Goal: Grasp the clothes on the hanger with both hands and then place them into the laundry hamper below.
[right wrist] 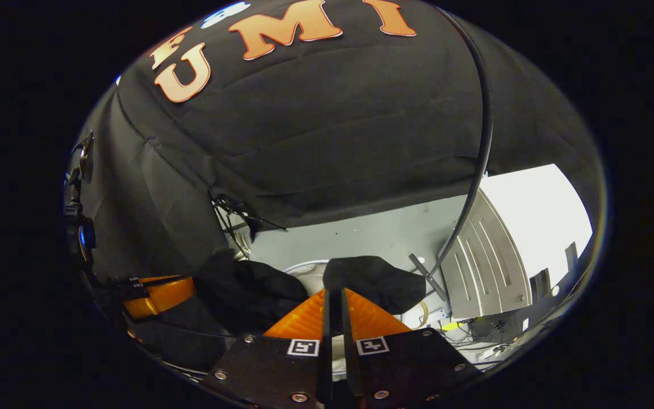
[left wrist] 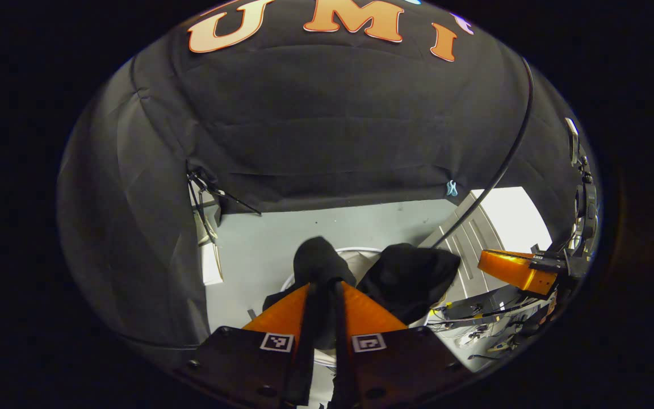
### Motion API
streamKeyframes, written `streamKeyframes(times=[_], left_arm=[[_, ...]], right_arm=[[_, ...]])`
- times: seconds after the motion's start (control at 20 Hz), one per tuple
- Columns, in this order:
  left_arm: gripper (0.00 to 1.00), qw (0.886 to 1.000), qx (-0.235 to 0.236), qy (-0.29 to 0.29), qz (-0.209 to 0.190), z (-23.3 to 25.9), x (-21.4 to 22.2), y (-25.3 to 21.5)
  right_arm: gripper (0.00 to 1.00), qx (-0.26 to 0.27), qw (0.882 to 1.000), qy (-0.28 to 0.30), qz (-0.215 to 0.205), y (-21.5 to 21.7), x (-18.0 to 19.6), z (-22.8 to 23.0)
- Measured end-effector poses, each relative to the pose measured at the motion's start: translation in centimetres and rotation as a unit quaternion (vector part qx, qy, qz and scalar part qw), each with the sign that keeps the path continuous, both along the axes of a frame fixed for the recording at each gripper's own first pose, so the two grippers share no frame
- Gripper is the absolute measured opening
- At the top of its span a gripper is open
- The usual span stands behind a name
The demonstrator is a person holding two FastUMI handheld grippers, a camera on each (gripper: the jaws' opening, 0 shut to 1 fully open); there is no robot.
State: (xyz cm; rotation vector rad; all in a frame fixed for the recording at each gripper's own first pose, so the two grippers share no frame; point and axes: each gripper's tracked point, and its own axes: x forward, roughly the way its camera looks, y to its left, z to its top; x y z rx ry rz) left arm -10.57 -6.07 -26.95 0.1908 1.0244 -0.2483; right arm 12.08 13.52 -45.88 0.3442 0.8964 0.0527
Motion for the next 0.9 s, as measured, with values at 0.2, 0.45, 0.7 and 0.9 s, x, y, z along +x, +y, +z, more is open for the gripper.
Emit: streamKeyframes(times=[0.2,0.45,0.7,0.9], left_arm=[[0.46,1.0,-0.005,-0.006,0.001,0.1,0.6,0.2],[0.77,1.0,-0.004,-0.003,0.012,0.1,0.6,0.0],[0.92,1.0,-0.005,-0.011,0.027,1.1,0.5,0.3],[1.0,0.997,0.004,-0.056,0.055,4.3,0.3,1.0]], right_arm=[[0.21,0.0,1.0,0.001,-0.01,-0.5,0.5,0.1],[0.42,-0.003,1.0,0.002,-0.015,-1.1,0.1,0.3],[0.92,-0.013,0.999,-0.005,-0.035,-3.2,-0.2,1.2],[0.94,-0.011,0.999,-0.004,-0.04,-6.0,-1.2,2.8]])
